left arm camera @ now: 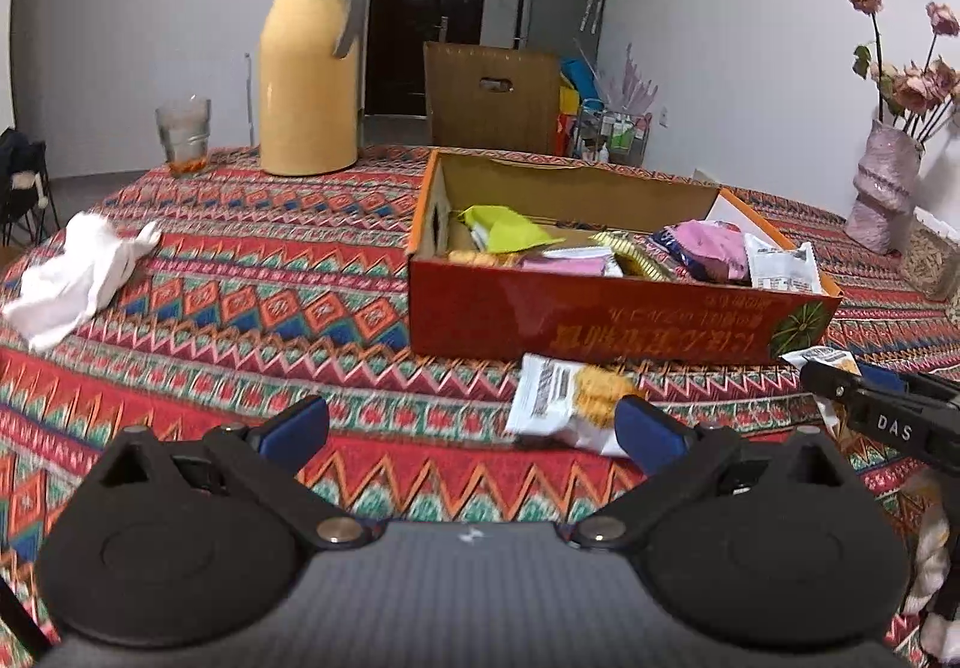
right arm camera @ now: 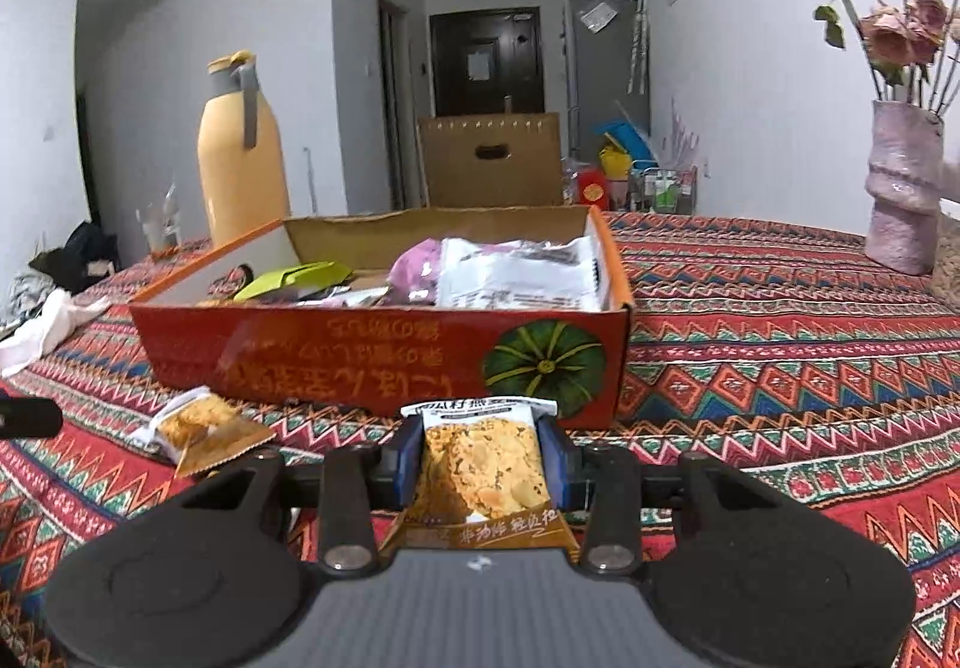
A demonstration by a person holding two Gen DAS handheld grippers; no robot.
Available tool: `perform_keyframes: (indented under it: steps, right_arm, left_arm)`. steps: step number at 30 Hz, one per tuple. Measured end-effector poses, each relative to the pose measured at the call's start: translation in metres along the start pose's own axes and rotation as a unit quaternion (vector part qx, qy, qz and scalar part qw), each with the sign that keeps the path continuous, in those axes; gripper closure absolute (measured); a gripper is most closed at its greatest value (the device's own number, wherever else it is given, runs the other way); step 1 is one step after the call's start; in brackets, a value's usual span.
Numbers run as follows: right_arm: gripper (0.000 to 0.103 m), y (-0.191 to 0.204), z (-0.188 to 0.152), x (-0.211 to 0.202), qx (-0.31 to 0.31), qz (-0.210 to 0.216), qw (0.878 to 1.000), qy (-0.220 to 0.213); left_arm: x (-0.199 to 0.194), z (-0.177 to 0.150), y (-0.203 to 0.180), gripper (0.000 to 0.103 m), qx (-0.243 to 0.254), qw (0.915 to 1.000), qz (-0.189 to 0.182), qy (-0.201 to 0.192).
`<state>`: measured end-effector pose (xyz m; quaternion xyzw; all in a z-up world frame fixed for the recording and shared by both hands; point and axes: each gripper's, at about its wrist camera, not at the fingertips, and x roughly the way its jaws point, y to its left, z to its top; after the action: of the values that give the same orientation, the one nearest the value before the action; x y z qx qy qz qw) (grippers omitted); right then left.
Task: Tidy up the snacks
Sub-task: 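Grasp a white cracker packet on the table with the right gripper, then lower the cracker packet into the box and open the right gripper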
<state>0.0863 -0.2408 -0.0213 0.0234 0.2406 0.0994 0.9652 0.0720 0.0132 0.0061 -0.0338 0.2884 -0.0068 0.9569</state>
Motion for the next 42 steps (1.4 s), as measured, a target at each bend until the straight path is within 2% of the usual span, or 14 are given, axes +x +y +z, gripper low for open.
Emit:
perform_keyframes:
  steps: [6,17,20,22,23,25,27,33,38,42]
  right_arm:
    - [0.064,-0.005,-0.001,-0.002,0.019,-0.006,1.000,-0.012]
    - [0.063,-0.010,-0.001,0.000,0.034,0.000,0.999,-0.011]
    - [0.063,-0.010,0.000,0.001,0.035,0.001,0.999,-0.009]
    - [0.063,-0.009,0.000,0.001,0.036,0.002,0.999,-0.009]
    - [0.063,-0.009,-0.001,0.001,0.035,0.002,0.999,-0.010]
    - [0.063,-0.009,-0.001,0.002,0.036,0.002,0.999,-0.010]
    - [0.063,-0.009,-0.001,0.002,0.035,0.002,0.999,-0.009]
    - [0.063,-0.008,-0.001,0.001,0.034,0.003,0.999,-0.015]
    - [0.063,-0.002,0.005,-0.012,0.021,0.011,0.999,-0.045]
    - [0.063,0.003,0.030,-0.023,0.013,0.020,0.997,-0.076]
  left_arm:
    - [0.030,0.018,-0.026,0.000,0.023,0.9989,-0.001,0.042]
    - [0.085,0.018,-0.064,0.000,0.064,0.9929,0.012,0.100]
    - [0.090,0.015,-0.067,0.010,0.069,0.9919,0.011,0.106]
    - [0.092,0.014,-0.068,0.029,0.072,0.9908,0.004,0.114]
    - [0.092,0.014,-0.068,0.031,0.072,0.9905,0.000,0.117]
    - [0.091,0.013,-0.069,0.039,0.073,0.9909,-0.001,0.113]
    - [0.088,0.014,-0.068,0.042,0.070,0.9914,-0.008,0.110]
    - [0.067,0.018,-0.064,0.044,0.064,0.9945,-0.018,0.081]
    - [0.032,0.036,-0.065,0.044,0.066,0.9969,-0.038,0.022]
    - [0.018,0.061,-0.065,0.043,0.051,0.9977,-0.037,-0.023]
